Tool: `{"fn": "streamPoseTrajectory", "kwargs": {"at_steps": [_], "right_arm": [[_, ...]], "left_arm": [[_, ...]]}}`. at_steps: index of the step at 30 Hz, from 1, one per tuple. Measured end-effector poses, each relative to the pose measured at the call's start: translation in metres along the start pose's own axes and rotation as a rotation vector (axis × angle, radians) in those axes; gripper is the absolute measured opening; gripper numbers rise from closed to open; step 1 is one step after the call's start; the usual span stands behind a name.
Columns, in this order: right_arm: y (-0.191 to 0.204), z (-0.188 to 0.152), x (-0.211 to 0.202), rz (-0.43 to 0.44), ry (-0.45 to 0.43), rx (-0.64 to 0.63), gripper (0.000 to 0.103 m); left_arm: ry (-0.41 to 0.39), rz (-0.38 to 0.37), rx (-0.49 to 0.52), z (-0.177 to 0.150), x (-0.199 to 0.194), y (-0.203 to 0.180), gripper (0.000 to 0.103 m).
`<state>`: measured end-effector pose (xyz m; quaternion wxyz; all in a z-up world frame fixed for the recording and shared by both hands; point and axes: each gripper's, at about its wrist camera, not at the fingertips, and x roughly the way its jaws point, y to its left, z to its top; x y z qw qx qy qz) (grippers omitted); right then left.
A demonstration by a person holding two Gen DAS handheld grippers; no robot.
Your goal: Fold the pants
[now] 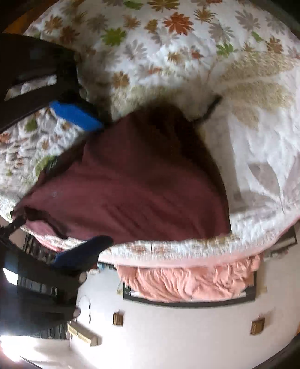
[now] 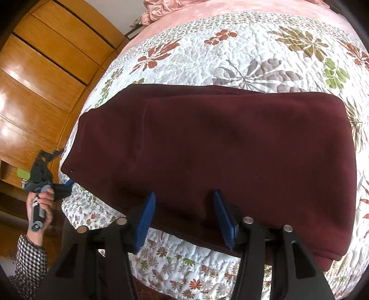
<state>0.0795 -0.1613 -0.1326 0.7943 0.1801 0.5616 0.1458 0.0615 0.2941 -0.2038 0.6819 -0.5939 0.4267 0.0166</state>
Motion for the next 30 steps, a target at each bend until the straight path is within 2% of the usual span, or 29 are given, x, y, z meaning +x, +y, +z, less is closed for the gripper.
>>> {"fn": "streamPoseTrajectory", "kwargs": {"at_steps": [3, 7, 8, 11, 14, 18, 20, 23, 25, 30], "right_arm": [[0.0, 0.0, 0.001, 0.001, 0.0, -0.005, 0.056], [0.001, 0.0, 0.002, 0.001, 0.0, -0.017, 0.057], [0.0, 0.0, 0.002, 0.003, 0.0, -0.015, 0.057], [0.0, 0.002, 0.003, 0.004, 0.0, -0.013, 0.058], [0.001, 0.001, 0.003, 0.002, -0.003, -0.019, 0.059], [0.001, 0.001, 0.003, 0.005, 0.0, -0.019, 0.06], [0.001, 0.001, 0.003, 0.005, -0.002, -0.024, 0.06], [0.001, 0.001, 0.003, 0.009, -0.003, -0.022, 0.06], [0.0, 0.0, 0.003, 0.011, -0.003, -0.023, 0.061], [0.0, -0.001, 0.003, 0.014, -0.006, -0.026, 0.061]], "left_arm": [[-0.038, 0.001, 0.012, -0.001, -0.002, -0.012, 0.086], [-0.076, -0.127, 0.107, -0.008, -0.011, -0.033, 0.086], [-0.075, -0.093, 0.128, -0.007, -0.008, -0.034, 0.085], [-0.043, 0.021, 0.068, -0.001, 0.008, -0.024, 0.084], [-0.049, 0.045, 0.072, 0.001, 0.012, -0.023, 0.09], [-0.06, 0.092, 0.097, -0.001, 0.015, -0.034, 0.089], [-0.075, 0.104, 0.074, 0.0, 0.012, -0.029, 0.073], [-0.077, 0.084, 0.015, 0.002, 0.004, -0.016, 0.06], [-0.075, 0.061, -0.02, 0.004, 0.0, -0.006, 0.055], [-0.103, -0.027, -0.128, 0.008, -0.008, 0.01, 0.056]]}}
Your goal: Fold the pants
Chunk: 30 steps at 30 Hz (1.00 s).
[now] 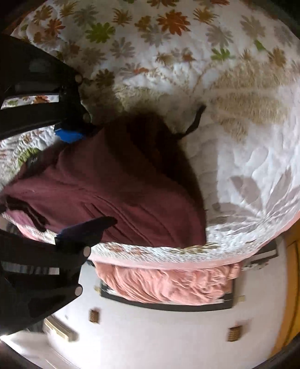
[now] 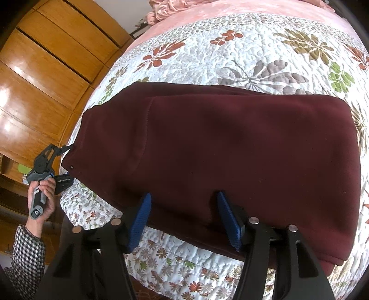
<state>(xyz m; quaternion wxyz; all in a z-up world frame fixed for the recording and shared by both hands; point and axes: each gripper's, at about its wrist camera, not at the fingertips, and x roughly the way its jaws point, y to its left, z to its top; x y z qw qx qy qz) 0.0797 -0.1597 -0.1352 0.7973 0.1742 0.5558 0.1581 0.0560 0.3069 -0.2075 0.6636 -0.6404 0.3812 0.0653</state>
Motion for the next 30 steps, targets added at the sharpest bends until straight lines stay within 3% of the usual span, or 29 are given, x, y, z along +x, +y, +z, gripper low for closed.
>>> {"fn": "streamPoseTrajectory", "kwargs": {"at_steps": [4, 7, 10, 16, 20, 24, 30], "right_arm": [[-0.001, 0.0, 0.0, 0.007, 0.002, 0.0, 0.061], [-0.002, 0.0, 0.0, 0.006, 0.001, 0.001, 0.061], [-0.001, 0.0, 0.001, 0.004, 0.0, -0.002, 0.062], [-0.002, 0.0, 0.001, 0.005, 0.0, -0.005, 0.062], [-0.001, 0.0, 0.0, 0.007, 0.0, -0.003, 0.062], [0.0, 0.0, 0.001, 0.013, -0.001, 0.004, 0.062], [-0.004, 0.0, -0.001, 0.026, -0.002, 0.011, 0.062]], "left_arm": [[0.001, -0.005, -0.024, 0.002, -0.002, 0.002, 0.054], [-0.012, 0.072, 0.042, -0.004, -0.004, -0.002, 0.032], [-0.023, 0.033, 0.042, -0.007, -0.013, 0.002, 0.026], [-0.067, -0.023, 0.132, -0.017, -0.024, -0.027, 0.022], [-0.085, -0.051, 0.245, -0.029, -0.027, -0.059, 0.022], [-0.091, -0.076, 0.422, -0.053, -0.028, -0.103, 0.022], [-0.06, -0.088, 0.613, -0.092, -0.019, -0.148, 0.022]]}}
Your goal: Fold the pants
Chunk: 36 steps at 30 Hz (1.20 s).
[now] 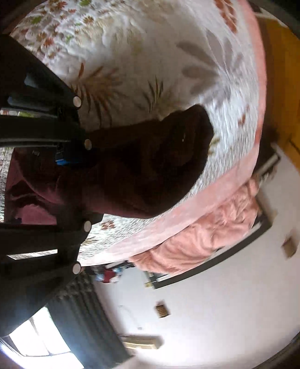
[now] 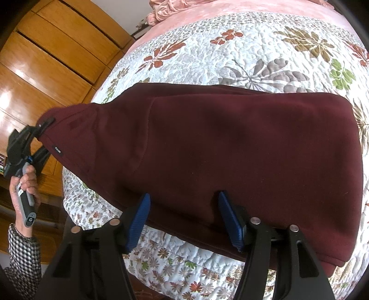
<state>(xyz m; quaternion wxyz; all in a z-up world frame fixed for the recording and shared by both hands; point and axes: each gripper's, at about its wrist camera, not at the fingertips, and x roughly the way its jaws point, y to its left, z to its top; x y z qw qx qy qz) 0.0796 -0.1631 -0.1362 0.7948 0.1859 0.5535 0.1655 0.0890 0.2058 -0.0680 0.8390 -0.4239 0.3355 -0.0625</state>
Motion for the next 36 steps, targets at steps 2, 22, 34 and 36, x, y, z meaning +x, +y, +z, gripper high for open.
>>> {"fn": "streamPoseTrajectory", "kwargs": {"at_steps": [2, 22, 34, 36], "right_arm": [[-0.001, 0.0, -0.001, 0.006, -0.001, 0.003, 0.062], [-0.005, -0.001, -0.005, 0.044, -0.017, 0.038, 0.062], [-0.003, 0.003, -0.032, 0.08, -0.081, 0.064, 0.067], [-0.003, 0.005, -0.035, 0.075, -0.089, 0.065, 0.067]], "left_arm": [[0.014, -0.009, 0.05, -0.005, 0.004, -0.015, 0.022], [0.213, -0.027, 0.435, -0.077, 0.042, -0.087, 0.024], [0.299, 0.01, 0.515, -0.106, 0.072, -0.099, 0.027], [0.313, 0.021, 0.533, -0.111, 0.078, -0.1, 0.027]]}}
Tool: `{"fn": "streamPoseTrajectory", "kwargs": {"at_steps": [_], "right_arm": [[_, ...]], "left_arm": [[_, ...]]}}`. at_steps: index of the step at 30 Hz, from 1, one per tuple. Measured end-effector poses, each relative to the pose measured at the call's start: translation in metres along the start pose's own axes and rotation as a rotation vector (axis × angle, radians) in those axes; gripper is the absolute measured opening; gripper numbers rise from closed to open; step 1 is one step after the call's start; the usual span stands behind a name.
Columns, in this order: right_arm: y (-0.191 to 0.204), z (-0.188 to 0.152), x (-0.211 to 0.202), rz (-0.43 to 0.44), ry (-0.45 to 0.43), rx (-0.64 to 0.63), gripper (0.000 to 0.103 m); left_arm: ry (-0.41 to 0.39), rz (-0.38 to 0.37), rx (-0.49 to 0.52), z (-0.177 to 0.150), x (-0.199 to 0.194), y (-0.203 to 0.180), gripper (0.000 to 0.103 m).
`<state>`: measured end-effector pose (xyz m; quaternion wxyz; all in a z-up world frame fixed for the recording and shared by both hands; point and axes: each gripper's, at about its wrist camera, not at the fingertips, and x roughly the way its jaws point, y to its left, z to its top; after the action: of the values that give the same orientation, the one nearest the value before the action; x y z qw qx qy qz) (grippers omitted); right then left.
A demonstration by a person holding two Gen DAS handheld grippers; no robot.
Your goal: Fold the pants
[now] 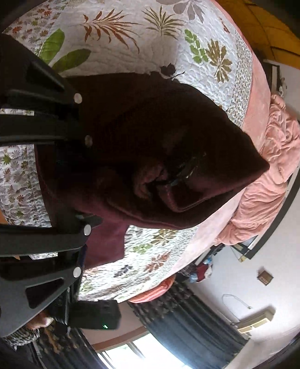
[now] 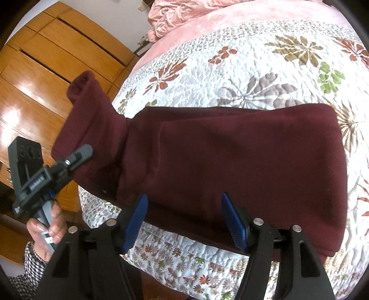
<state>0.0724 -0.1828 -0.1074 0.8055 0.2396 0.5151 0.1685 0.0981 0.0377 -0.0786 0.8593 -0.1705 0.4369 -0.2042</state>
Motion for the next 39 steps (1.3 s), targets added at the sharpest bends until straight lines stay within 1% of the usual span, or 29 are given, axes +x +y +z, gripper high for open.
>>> {"fn": "streamPoseTrajectory", "kwargs": {"at_steps": [12, 15, 18, 19, 20, 21, 23, 26, 28, 30, 32, 33, 35, 37, 39], "right_arm": [[-0.01, -0.002, -0.006, -0.007, -0.009, 0.03, 0.067], [-0.013, -0.003, -0.005, -0.012, -0.006, 0.039, 0.067], [-0.016, -0.002, -0.001, -0.019, 0.002, 0.047, 0.067], [-0.017, -0.002, 0.0, -0.022, 0.004, 0.047, 0.067], [-0.017, -0.002, 0.0, -0.025, 0.007, 0.047, 0.067], [-0.017, -0.002, 0.001, -0.027, 0.009, 0.046, 0.067], [-0.016, -0.001, 0.001, -0.029, 0.009, 0.047, 0.067], [-0.015, 0.001, -0.001, -0.032, 0.002, 0.054, 0.069], [-0.013, 0.003, -0.005, -0.029, -0.009, 0.055, 0.069], [-0.007, 0.008, -0.008, -0.013, -0.018, 0.053, 0.074], [-0.002, 0.013, -0.008, -0.002, -0.02, 0.058, 0.092], [0.0, 0.016, -0.007, 0.007, -0.019, 0.064, 0.094], [0.003, 0.022, -0.002, 0.03, -0.007, 0.075, 0.095], [0.006, 0.028, 0.007, 0.025, 0.022, 0.082, 0.095], [0.01, 0.03, 0.015, 0.022, 0.039, 0.077, 0.095]], "left_arm": [[0.116, 0.036, 0.074, -0.019, 0.042, -0.008, 0.029], [0.146, 0.046, 0.105, -0.026, 0.054, -0.011, 0.032], [0.135, 0.044, 0.11, -0.03, 0.058, -0.01, 0.038], [0.133, 0.022, 0.098, -0.03, 0.058, -0.009, 0.048], [0.136, -0.002, 0.086, -0.029, 0.057, -0.01, 0.061], [0.138, -0.031, 0.072, -0.029, 0.056, -0.01, 0.065], [0.134, -0.032, 0.084, -0.029, 0.052, -0.013, 0.087], [0.143, -0.043, 0.097, -0.027, 0.042, -0.016, 0.088], [0.137, -0.048, 0.058, -0.023, 0.032, -0.01, 0.088], [0.106, -0.057, -0.011, -0.018, 0.019, 0.004, 0.089], [0.087, 0.0, -0.07, -0.012, 0.015, 0.02, 0.089], [0.081, 0.037, -0.107, -0.009, 0.013, 0.032, 0.089], [0.068, 0.098, -0.183, -0.006, 0.011, 0.052, 0.089], [0.059, 0.111, -0.219, -0.004, 0.009, 0.062, 0.089], [0.068, 0.16, -0.22, 0.0, 0.012, 0.066, 0.089]]}}
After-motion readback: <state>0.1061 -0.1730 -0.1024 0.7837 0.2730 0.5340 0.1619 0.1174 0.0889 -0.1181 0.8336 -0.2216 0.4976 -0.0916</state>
